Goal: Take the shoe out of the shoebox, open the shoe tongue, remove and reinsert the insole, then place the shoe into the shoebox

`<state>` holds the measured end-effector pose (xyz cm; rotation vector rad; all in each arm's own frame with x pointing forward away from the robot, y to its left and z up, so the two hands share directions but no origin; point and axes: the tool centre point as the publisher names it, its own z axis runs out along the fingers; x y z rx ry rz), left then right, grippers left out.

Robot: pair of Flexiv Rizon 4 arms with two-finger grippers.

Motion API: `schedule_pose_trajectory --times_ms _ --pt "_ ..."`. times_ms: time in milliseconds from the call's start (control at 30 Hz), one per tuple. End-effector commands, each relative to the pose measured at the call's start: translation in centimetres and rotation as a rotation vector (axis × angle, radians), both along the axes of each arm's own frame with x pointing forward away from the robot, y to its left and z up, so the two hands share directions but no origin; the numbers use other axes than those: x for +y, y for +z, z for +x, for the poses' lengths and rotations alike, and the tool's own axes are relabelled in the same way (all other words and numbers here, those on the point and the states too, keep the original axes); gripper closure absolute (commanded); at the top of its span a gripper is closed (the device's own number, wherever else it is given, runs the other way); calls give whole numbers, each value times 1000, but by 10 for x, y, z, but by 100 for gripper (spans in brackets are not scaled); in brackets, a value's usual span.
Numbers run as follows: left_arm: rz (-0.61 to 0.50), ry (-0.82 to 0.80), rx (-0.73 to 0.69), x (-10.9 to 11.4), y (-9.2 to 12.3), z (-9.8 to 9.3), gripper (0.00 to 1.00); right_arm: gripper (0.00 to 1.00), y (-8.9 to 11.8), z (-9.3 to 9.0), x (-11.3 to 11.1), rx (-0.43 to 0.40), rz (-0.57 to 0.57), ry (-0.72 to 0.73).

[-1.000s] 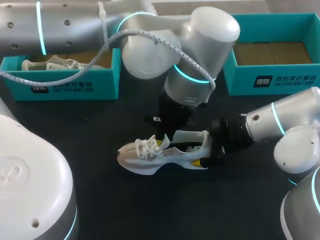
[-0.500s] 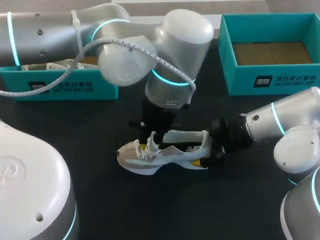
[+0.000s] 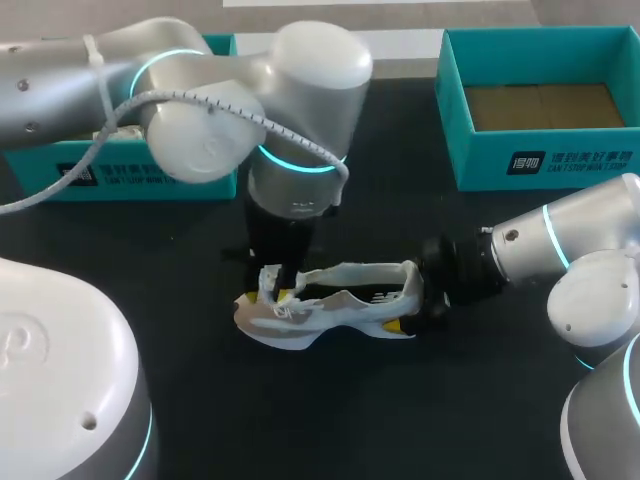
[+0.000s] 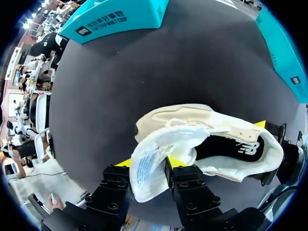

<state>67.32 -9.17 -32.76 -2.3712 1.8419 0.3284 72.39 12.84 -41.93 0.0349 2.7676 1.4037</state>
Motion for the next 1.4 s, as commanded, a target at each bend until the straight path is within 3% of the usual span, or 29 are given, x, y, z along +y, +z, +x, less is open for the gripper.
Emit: schedule_pose_trajectory --times_ms 33,400,667,700,733,767,833,900,1200,1400 --pt "31 154 -22 7 -13 3 64 100 -1 1 1 0 -4 -2" --pt "84 219 18 35 -40 15 56 100 -1 1 1 0 -4 -2" --pt "86 224 36 37 -47 15 53 100 -1 1 1 0 -4 -2" --pt "85 227 38 38 -48 14 49 100 -1 1 1 0 -4 -2" --pt "84 228 40 38 -48 14 33 100 -1 1 1 0 -4 -2" --pt "84 229 40 39 -47 13 25 100 -1 1 1 0 -4 -2" --pt "71 221 36 41 -40 13 9 100 -1 1 1 0 -4 -2" --pt "44 202 26 41 -29 13 0 100 -1 1 1 0 -4 -2" --pt "-39 61 -34 34 19 26 0 100 -1 1 1 0 -4 -2" --pt "-161 -266 -87 19 57 41 0 100 -1 1 1 0 -4 -2"
